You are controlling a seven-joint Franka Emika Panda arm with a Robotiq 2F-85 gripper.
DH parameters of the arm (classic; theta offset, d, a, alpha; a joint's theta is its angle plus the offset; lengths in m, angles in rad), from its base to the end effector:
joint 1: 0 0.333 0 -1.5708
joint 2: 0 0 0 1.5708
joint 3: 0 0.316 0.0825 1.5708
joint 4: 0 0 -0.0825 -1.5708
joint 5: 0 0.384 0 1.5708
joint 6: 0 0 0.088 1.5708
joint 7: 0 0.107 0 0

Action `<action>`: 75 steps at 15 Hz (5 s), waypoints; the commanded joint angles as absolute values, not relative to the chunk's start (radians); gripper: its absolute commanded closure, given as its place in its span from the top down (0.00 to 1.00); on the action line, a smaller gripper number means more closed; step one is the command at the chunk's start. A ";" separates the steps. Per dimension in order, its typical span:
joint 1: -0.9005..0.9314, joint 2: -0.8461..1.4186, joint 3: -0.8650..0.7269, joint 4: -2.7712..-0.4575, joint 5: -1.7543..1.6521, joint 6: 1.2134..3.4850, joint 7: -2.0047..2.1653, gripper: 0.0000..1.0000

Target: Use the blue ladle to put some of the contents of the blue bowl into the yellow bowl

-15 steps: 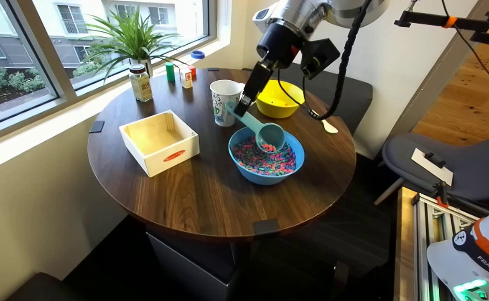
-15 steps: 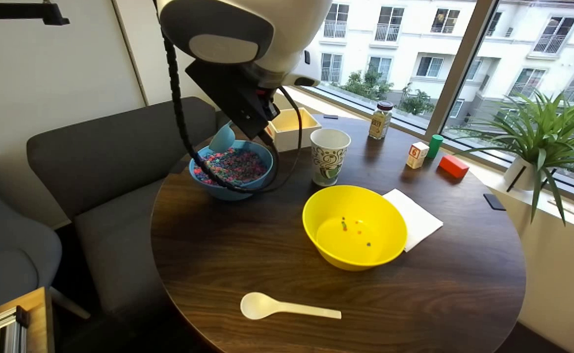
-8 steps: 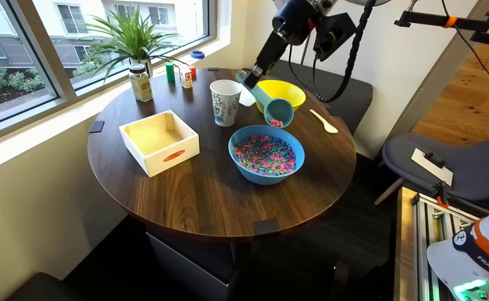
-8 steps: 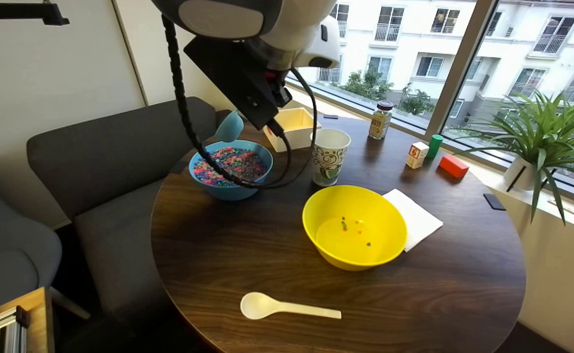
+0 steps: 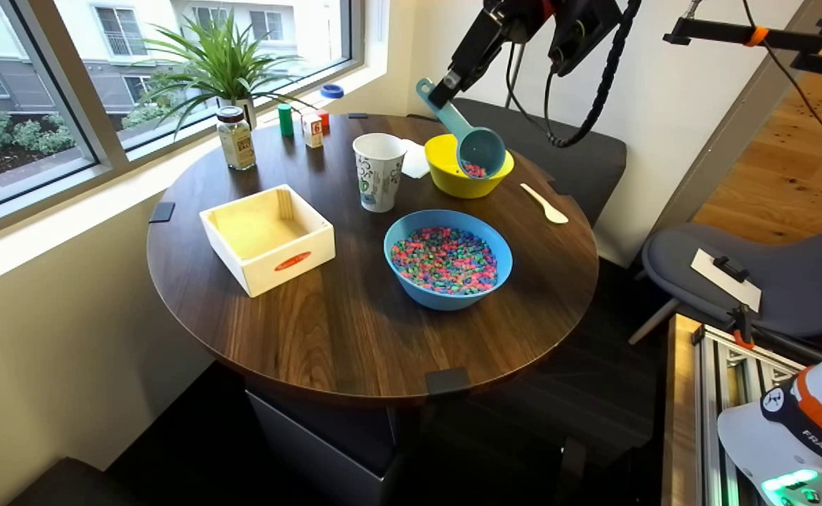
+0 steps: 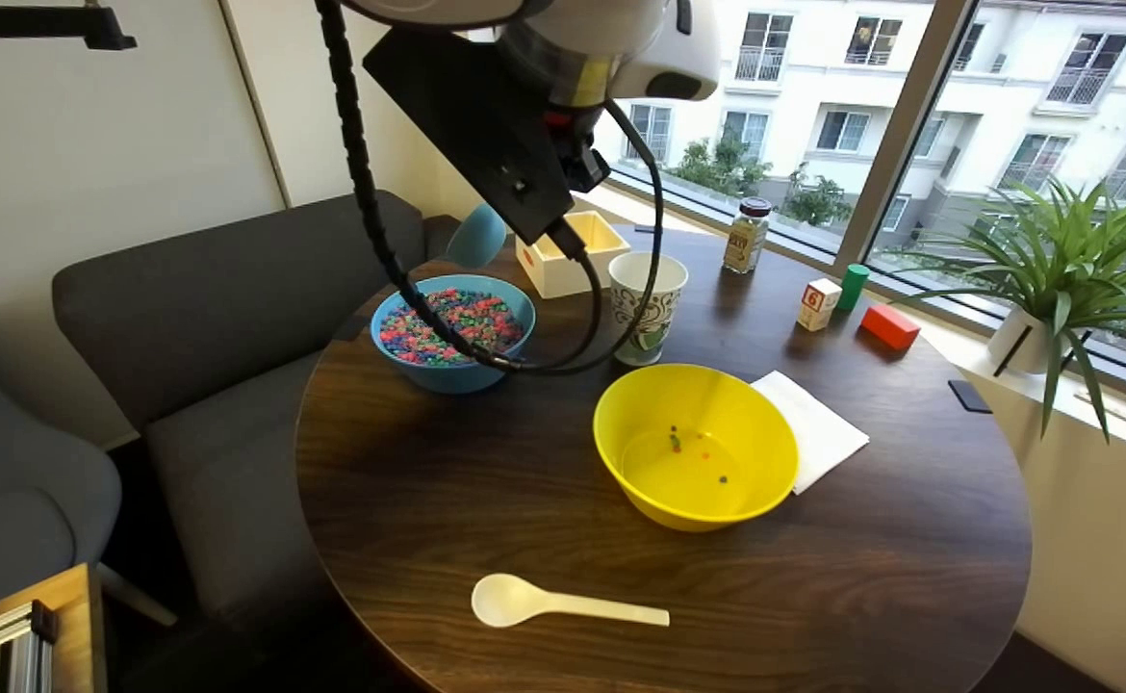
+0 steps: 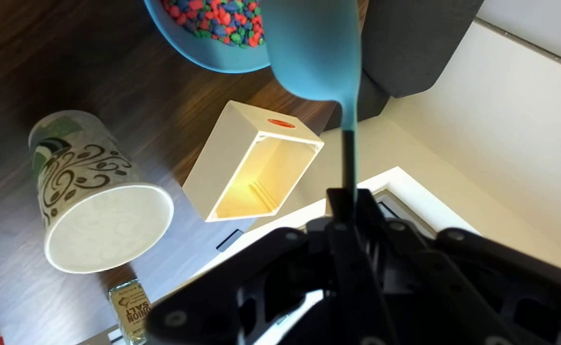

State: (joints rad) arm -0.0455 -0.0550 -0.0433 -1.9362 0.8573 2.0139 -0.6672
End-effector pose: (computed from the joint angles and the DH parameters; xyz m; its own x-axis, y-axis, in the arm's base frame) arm 0.5652 -0.0060 0.5394 0.8958 0.0702 0.4389 0.3391 -0.7463 -0.5727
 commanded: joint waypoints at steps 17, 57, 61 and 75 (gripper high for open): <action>-0.106 0.001 -0.121 -1.823 0.710 2.016 -0.593 0.02; -0.066 0.099 -0.058 -1.889 0.012 2.531 -0.225 0.02; -0.050 0.078 -0.064 -1.937 -0.113 2.593 -0.127 0.02; -0.027 -0.008 -0.057 -2.028 -0.737 2.637 0.360 0.02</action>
